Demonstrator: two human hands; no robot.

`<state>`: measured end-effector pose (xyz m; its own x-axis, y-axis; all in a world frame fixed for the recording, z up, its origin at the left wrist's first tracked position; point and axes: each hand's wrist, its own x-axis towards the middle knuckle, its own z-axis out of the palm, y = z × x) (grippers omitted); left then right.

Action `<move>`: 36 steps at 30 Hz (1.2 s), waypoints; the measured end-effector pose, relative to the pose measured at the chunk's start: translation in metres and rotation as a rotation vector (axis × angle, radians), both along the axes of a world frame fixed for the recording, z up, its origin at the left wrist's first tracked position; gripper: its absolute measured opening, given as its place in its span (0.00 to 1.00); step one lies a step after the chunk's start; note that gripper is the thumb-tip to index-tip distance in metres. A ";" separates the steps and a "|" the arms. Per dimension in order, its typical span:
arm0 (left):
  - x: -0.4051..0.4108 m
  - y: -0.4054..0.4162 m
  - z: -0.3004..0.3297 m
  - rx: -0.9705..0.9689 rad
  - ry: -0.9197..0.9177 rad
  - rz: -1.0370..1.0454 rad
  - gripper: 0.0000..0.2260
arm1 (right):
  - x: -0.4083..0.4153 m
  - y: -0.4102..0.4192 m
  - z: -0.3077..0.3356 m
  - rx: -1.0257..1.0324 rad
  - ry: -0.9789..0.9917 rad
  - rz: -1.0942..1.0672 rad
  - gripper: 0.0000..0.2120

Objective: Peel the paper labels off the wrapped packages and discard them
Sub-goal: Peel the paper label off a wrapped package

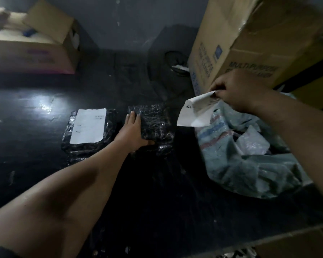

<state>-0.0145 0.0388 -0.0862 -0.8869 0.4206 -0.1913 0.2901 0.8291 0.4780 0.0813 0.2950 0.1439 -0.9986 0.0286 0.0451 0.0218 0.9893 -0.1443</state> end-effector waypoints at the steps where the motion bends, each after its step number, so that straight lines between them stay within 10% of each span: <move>1: 0.002 0.005 0.006 -0.042 0.051 -0.029 0.60 | 0.004 0.011 0.004 0.008 0.007 -0.021 0.08; 12: 0.077 0.185 0.063 0.139 0.231 -0.180 0.38 | 0.061 0.138 0.020 0.129 0.021 -0.237 0.13; 36: 0.127 0.284 0.058 0.090 0.069 -0.070 0.41 | 0.096 0.247 0.031 0.070 0.017 -0.269 0.10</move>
<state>0.1123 0.3230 -0.0283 -0.8645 0.4947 -0.0891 0.3807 0.7600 0.5267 0.1769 0.5416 0.1748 -0.9545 0.2890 0.0729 0.2834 0.9558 -0.0783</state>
